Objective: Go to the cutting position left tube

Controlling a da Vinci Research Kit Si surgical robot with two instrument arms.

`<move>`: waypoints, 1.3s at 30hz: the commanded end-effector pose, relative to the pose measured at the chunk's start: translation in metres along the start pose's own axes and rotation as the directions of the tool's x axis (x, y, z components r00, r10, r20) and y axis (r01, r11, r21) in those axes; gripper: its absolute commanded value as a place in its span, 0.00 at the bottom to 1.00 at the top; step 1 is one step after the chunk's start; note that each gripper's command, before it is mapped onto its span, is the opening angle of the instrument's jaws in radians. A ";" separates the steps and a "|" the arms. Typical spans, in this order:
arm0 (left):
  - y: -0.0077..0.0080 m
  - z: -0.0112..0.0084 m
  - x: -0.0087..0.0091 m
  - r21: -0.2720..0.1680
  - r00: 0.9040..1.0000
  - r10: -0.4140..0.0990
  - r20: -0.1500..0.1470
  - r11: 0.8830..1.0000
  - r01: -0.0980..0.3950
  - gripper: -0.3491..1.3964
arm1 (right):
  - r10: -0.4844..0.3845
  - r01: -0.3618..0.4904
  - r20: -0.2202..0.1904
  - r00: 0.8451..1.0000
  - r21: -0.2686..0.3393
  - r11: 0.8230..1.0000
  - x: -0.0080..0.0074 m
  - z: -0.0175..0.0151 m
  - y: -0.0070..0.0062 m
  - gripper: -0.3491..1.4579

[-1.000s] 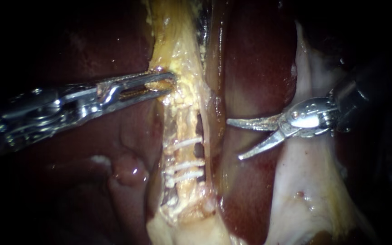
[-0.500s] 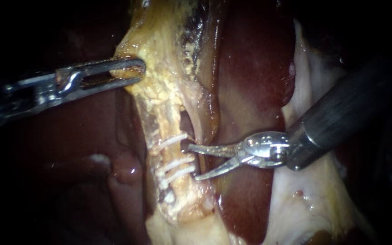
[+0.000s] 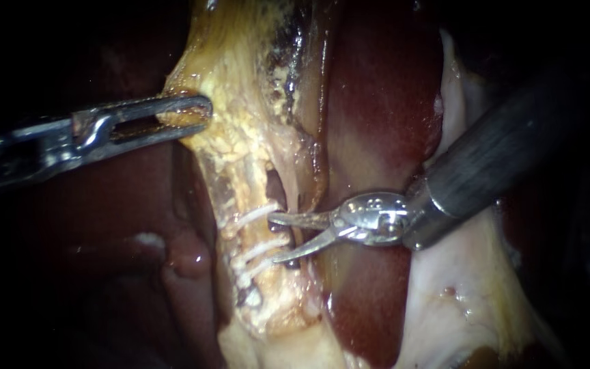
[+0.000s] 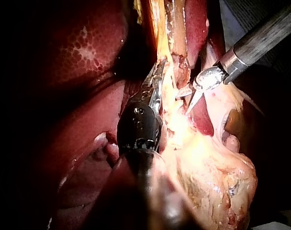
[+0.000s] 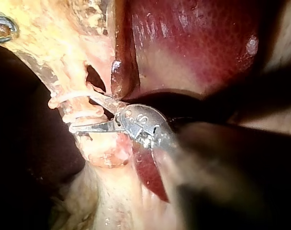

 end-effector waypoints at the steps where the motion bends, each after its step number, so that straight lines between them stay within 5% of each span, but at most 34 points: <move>1: 0.0001 -0.0001 0.0000 0.001 1.000 0.000 -0.001 1.000 0.000 0.00 | -0.007 0.007 -0.005 1.000 0.015 1.000 0.0002 0.0001 -0.0001 0.98; 10: 0.0020 0.0000 -0.0005 -0.006 1.000 0.002 0.001 1.000 -0.002 0.00 | -0.030 0.033 -0.028 0.999 0.089 0.995 0.0018 0.0018 0.0000 0.95; 25: 0.0019 0.0001 -0.0005 -0.010 1.000 0.001 0.002 1.000 -0.001 0.00 | -0.037 0.052 -0.085 0.996 0.190 0.980 0.0039 0.0049 0.0006 0.92; 32: 0.0022 0.0002 -0.0005 -0.012 1.000 0.001 0.004 1.000 -0.001 0.00 | 0.058 -0.037 -0.084 0.995 0.227 0.973 0.0045 0.0057 0.0005 0.89; 39: 0.0026 0.0004 -0.0006 -0.012 1.000 0.001 0.003 1.000 -0.001 0.00 | 0.228 -0.198 -0.090 0.969 0.264 0.944 0.0049 0.0064 0.0010 0.88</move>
